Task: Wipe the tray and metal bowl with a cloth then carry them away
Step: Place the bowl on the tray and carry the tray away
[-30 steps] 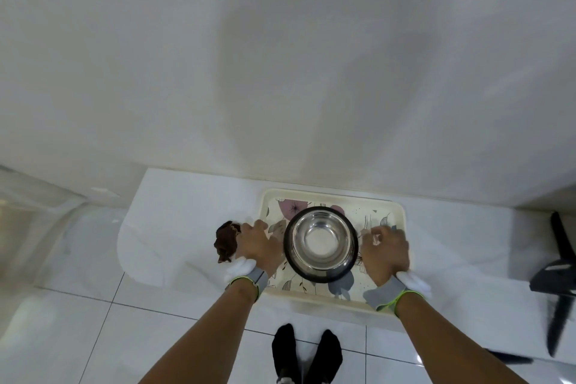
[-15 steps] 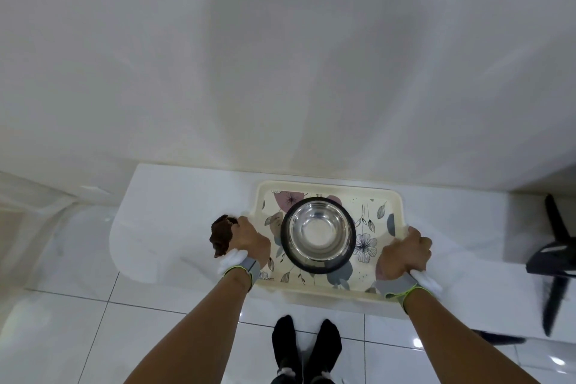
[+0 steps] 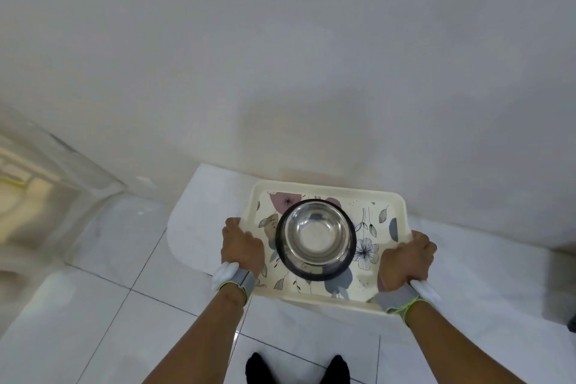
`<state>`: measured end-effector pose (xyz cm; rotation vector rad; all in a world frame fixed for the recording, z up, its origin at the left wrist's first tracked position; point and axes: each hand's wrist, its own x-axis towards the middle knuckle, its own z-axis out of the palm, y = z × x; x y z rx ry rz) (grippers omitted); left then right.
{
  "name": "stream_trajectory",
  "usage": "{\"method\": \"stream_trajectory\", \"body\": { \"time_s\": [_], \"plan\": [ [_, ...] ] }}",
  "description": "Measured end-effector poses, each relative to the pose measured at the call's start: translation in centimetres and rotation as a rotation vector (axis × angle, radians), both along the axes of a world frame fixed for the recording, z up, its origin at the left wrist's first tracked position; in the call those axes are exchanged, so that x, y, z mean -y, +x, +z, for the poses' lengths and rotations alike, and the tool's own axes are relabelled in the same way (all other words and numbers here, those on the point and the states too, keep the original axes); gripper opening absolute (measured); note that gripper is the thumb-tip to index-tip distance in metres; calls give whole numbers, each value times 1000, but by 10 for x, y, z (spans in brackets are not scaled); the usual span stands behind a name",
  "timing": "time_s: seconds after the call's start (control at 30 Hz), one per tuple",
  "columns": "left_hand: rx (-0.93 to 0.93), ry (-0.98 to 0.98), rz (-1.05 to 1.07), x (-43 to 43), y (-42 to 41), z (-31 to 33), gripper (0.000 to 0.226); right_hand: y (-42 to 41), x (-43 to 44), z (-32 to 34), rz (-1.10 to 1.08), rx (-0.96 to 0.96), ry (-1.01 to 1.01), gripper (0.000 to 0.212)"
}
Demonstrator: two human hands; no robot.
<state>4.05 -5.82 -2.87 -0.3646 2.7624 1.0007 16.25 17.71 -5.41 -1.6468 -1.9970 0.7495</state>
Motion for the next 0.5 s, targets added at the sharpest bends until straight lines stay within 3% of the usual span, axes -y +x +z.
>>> {"method": "stream_trajectory", "body": {
  "time_s": [0.13,0.5],
  "plan": [
    [-33,21,125,72,-18,21,32,-43,63,22,94,-32,-44,36],
    [-99,5,447,377,-83,55,22,-203,342,53,489,-67,-149,36]
  ]
}}
